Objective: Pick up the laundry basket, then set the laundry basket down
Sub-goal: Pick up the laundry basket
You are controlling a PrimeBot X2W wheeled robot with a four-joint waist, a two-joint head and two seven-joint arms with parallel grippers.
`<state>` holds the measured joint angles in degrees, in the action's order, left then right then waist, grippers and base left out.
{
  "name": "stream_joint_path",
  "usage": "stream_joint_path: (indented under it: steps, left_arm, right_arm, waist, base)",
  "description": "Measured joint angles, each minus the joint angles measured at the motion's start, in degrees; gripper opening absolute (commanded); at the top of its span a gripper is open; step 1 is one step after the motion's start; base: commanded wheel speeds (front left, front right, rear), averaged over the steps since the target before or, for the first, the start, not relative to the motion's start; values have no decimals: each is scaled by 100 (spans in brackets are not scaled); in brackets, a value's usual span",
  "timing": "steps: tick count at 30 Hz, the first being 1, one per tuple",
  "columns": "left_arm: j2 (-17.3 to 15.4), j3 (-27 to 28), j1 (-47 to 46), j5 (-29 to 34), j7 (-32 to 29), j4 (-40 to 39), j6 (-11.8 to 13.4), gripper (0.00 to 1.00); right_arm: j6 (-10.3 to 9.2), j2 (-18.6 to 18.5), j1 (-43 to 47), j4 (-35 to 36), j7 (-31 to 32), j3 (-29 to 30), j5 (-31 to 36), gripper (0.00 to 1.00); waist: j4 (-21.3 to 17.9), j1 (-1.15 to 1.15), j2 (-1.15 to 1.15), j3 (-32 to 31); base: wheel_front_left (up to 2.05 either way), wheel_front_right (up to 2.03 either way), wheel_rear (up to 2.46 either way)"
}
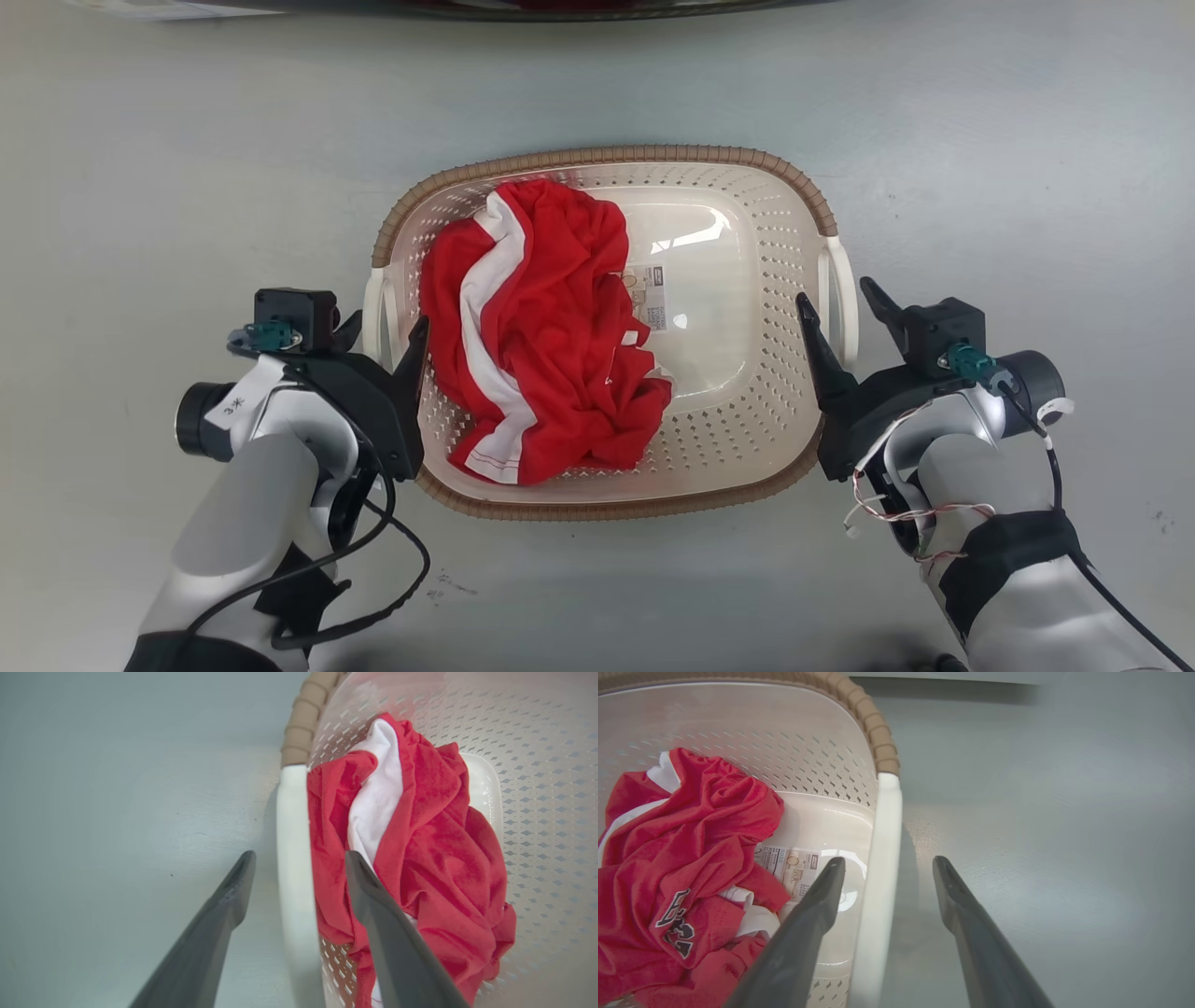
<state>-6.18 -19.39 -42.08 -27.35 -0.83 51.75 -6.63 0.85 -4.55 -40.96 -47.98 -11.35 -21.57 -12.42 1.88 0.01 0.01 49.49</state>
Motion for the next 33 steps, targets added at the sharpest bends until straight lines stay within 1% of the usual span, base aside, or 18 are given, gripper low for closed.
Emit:
stream_joint_path:
  steps: [1,6,8,10,11,15,16,19,20,29,33]
  left_arm:
    - [4,-4,-30,-9,0,32,-1,0]
    - [71,-13,-193,-89,30,231,-43,0]
    - [107,-82,-300,-103,75,444,-44,0]
    - [123,-115,-354,-116,101,546,-45,0]
    - [165,-164,-428,-124,121,732,-45,0]
    - [197,-208,-455,-148,91,900,-46,0]
    - [205,-253,-466,-183,15,959,-46,0]
    - [221,-326,-502,-233,-124,1055,-47,0]
    - [230,-365,-542,-343,-234,1109,-49,0]
    - [275,-499,-632,-579,-712,1268,-51,0]
    - [288,-533,-672,-775,-903,1317,-51,0]
  right_arm:
    - [27,1,-28,-49,1,-11,-5,0]
    - [93,37,-183,-200,0,-56,-116,0]
    - [177,38,-296,-374,-32,-59,-175,0]
    - [221,41,-341,-461,-34,-63,-178,0]
    - [277,54,-402,-645,-38,-67,-230,0]
    - [324,73,-428,-835,-23,-112,-236,0]
    - [372,77,-449,-915,24,-123,-276,0]
    - [427,85,-506,-1078,135,-132,-331,0]
    - [461,91,-550,-1187,230,-130,-379,0]
    - [570,127,-649,-1590,587,-101,-633,0]
    - [572,147,-649,-1750,704,-94,-706,0]
  waist:
    - [6,0,0,7]
    - [28,0,-1,33]
    - [43,-1,-2,26]
    - [48,-1,-1,8]
    - [53,-1,-1,-60]
    - [53,-1,-1,-179]
    - [49,-1,-1,-251]
    - [37,-1,-1,-374]
    - [26,-1,-1,-464]
    - [-25,-1,-1,-931]
    - [-39,-1,-1,-1162]
  base:
    - [0,0,0]
    - [0,0,0]
    - [0,0,0]
    - [0,0,0]
    - [0,0,0]
    - [0,0,0]
    - [0,0,0]
    - [0,0,0]
    - [0,0,0]
    - [0,0,0]
    - [0,0,0]
